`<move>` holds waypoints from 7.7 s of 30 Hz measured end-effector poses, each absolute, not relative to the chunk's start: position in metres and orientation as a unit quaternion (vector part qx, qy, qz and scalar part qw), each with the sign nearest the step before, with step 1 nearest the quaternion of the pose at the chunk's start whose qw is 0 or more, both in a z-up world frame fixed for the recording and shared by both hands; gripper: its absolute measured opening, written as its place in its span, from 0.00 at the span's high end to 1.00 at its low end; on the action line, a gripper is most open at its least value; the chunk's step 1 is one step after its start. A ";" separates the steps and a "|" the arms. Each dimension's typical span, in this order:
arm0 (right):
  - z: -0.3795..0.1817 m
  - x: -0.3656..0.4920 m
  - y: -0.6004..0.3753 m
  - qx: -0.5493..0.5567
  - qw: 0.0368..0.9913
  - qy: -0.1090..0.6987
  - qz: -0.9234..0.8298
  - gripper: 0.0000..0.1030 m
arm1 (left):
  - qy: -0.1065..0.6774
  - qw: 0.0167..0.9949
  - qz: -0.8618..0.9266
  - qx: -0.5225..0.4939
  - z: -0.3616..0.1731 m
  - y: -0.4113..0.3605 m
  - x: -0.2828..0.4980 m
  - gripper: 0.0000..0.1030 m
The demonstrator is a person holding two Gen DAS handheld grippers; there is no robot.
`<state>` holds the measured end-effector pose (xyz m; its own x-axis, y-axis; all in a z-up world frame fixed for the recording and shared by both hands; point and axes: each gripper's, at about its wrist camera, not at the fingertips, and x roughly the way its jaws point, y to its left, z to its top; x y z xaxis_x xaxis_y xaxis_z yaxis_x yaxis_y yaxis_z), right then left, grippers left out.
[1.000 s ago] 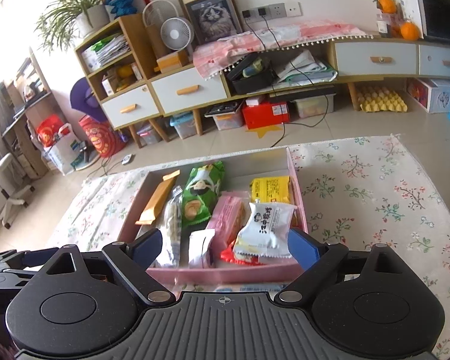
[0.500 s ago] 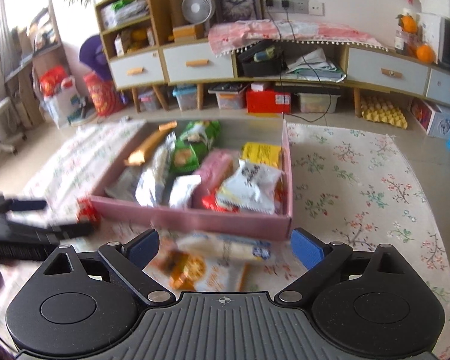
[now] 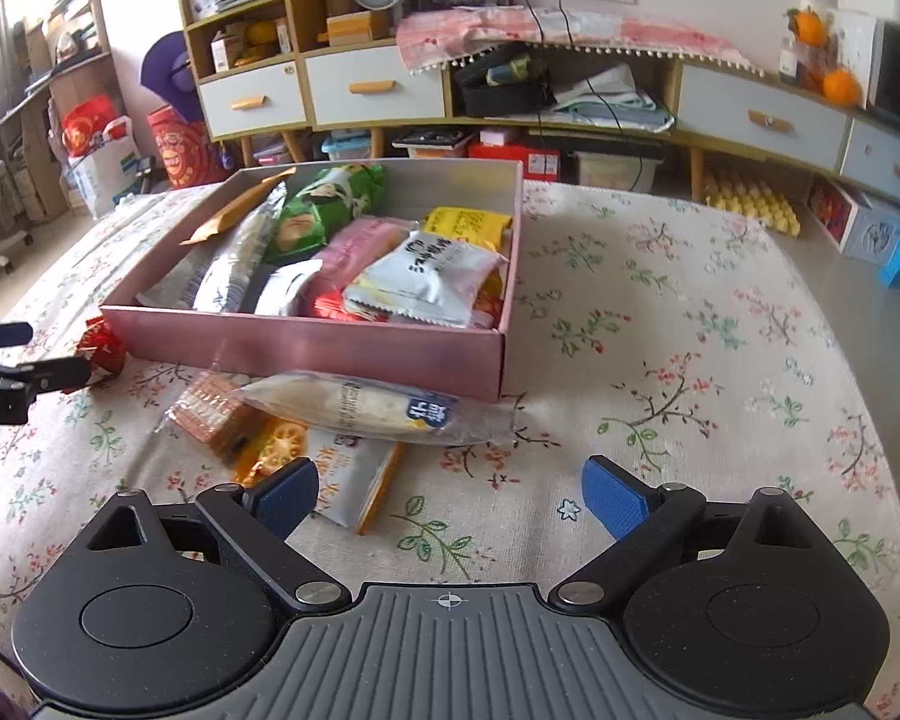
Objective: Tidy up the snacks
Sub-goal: 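Grasp the red candy packet with the left gripper while the right moves over the clear bread packet, then lift the red candy packet with the left gripper while the right grasps the clear bread packet, then carry the red candy and bread packet over the pink box with both grippers, then lower both packets into the pink box and open both grippers, then move both open grippers back to the wafer and orange cracker packet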
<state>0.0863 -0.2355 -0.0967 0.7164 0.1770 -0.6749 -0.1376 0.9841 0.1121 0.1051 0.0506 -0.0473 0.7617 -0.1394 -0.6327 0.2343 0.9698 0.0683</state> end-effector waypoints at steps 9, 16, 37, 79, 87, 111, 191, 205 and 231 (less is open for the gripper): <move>-0.102 0.107 -0.228 0.057 0.921 0.371 0.103 0.07 | 0.348 0.930 -0.117 0.018 -0.048 0.053 0.117 0.03; -0.099 0.118 -0.222 0.082 0.918 0.374 0.105 0.05 | 0.373 0.922 -0.103 -0.001 -0.049 0.049 0.125 0.29; -0.083 0.083 -0.182 0.014 0.896 0.381 0.228 0.07 | 0.401 0.910 -0.102 -0.022 -0.033 0.076 0.117 0.55; -0.067 0.117 -0.158 0.019 0.889 0.406 0.213 0.99 | 0.422 0.901 -0.093 -0.048 -0.025 0.079 0.119 0.70; -0.060 0.114 -0.166 0.031 0.893 0.400 0.206 0.97 | 0.419 0.901 -0.096 -0.056 -0.020 0.080 0.115 0.70; -0.087 0.112 -0.153 -0.092 0.874 0.423 0.220 0.54 | 0.426 0.898 -0.100 -0.050 -0.019 0.073 0.115 0.70; -0.074 0.189 -0.299 0.390 0.867 0.308 0.041 0.73 | 0.358 0.906 -0.219 0.048 -0.015 -0.087 0.207 0.56; -0.045 0.166 -0.285 0.327 0.889 0.313 0.067 0.33 | 0.380 0.909 -0.166 0.040 0.001 -0.060 0.173 0.28; -0.092 0.048 -0.197 -0.057 0.907 0.394 0.139 0.05 | 0.428 0.899 -0.097 0.020 -0.016 -0.007 0.108 0.01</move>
